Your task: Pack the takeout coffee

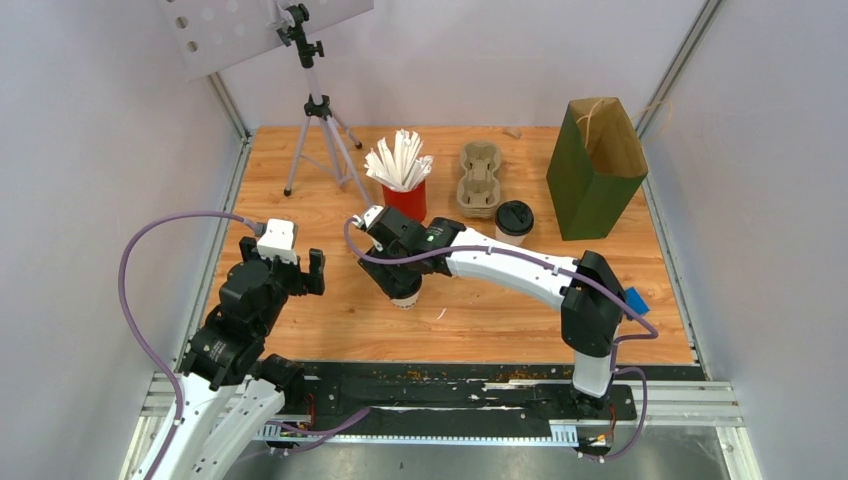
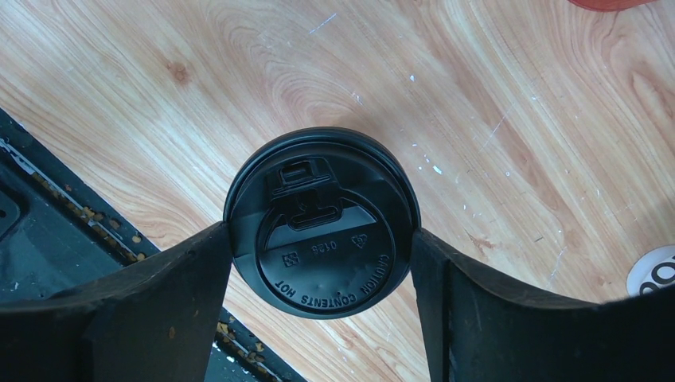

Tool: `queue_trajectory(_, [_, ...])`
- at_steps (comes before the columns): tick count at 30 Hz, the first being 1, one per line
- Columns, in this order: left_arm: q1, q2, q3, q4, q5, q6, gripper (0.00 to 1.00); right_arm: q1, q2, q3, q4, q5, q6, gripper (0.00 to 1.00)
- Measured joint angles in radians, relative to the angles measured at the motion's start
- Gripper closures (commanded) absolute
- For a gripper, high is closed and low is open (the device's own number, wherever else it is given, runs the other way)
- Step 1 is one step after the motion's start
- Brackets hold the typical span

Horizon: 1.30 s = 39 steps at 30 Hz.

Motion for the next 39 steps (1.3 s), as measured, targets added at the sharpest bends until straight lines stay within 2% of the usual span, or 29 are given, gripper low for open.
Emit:
queue_trajectory(11, [0.0,-0.003,0.0,0.0,0.0,0.0,0.0,-0.021,-0.035,-0.034,-0.012,0.019,0.001,0.23])
queue_trajectory(21, [0.0,-0.008,0.0,0.0,0.0,0.0,0.0,-0.178,-0.127,-0.129,-0.05,0.052,-0.025,0.23])
queue_trajectory(32, [0.0,-0.008,0.0,0.0,0.0,0.003,0.0,-0.392,-0.139,-0.132,-0.052,0.041,-0.087,0.23])
queue_trajectory(39, [0.0,-0.006,-0.001,0.0,0.0,0.003,0.0,-0.467,-0.139,-0.132,-0.043,0.013,-0.105,0.22])
